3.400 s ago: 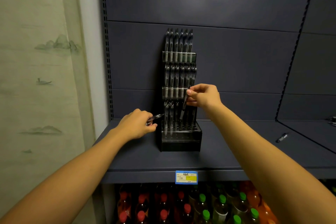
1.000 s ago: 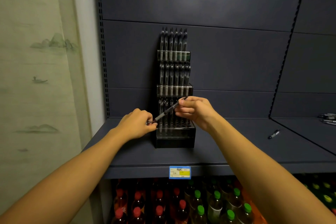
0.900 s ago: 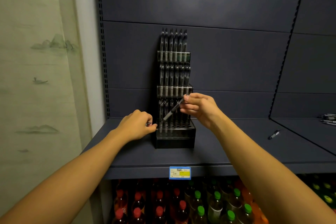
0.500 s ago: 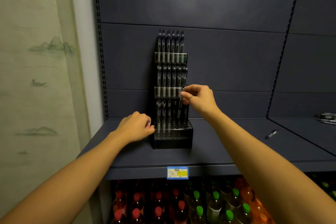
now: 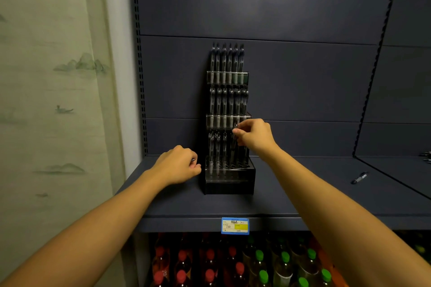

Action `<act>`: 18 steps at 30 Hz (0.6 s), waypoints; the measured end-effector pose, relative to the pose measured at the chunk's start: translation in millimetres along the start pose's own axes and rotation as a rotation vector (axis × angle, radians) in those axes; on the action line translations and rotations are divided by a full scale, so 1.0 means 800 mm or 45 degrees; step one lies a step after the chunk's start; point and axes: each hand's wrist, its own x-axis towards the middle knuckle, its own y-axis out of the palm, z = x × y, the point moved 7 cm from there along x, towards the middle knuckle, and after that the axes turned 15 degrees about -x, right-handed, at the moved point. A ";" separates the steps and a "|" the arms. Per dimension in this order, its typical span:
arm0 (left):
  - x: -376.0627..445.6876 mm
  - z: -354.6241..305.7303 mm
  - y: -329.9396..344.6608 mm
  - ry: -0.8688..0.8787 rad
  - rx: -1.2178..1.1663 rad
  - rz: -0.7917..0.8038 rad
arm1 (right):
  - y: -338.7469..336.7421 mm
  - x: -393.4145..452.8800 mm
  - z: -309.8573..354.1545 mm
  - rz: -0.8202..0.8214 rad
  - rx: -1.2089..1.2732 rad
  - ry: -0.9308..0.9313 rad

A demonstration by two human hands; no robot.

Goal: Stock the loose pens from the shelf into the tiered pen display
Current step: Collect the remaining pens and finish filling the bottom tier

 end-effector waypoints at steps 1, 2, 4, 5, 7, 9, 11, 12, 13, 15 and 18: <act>0.000 0.000 0.000 0.002 -0.001 0.002 | 0.000 0.001 0.003 0.008 -0.026 0.000; 0.000 0.000 0.000 0.002 0.000 0.004 | 0.001 0.003 0.006 0.021 -0.062 -0.006; 0.000 0.000 0.000 0.004 0.003 0.000 | 0.005 0.006 0.012 0.090 -0.164 -0.025; 0.000 0.000 0.000 0.007 0.002 -0.003 | 0.009 0.005 0.014 0.150 -0.215 -0.030; -0.001 -0.001 0.000 0.009 0.002 -0.004 | 0.022 0.003 0.013 0.258 -0.263 -0.025; -0.001 -0.001 0.000 0.009 -0.016 -0.003 | 0.029 0.001 0.008 0.271 -0.273 -0.013; -0.001 0.003 -0.001 -0.002 -0.051 -0.005 | 0.030 0.001 0.005 0.250 -0.296 0.005; -0.001 0.005 -0.001 -0.007 -0.063 -0.006 | 0.030 0.001 0.004 0.253 -0.304 0.023; -0.002 0.005 -0.002 -0.007 -0.066 -0.009 | 0.030 0.001 0.003 0.264 -0.315 0.045; -0.001 0.008 -0.002 -0.010 -0.090 -0.006 | 0.030 0.000 0.000 0.311 -0.357 0.086; 0.002 0.013 0.002 -0.025 -0.181 -0.006 | 0.031 -0.002 -0.001 0.331 -0.350 0.105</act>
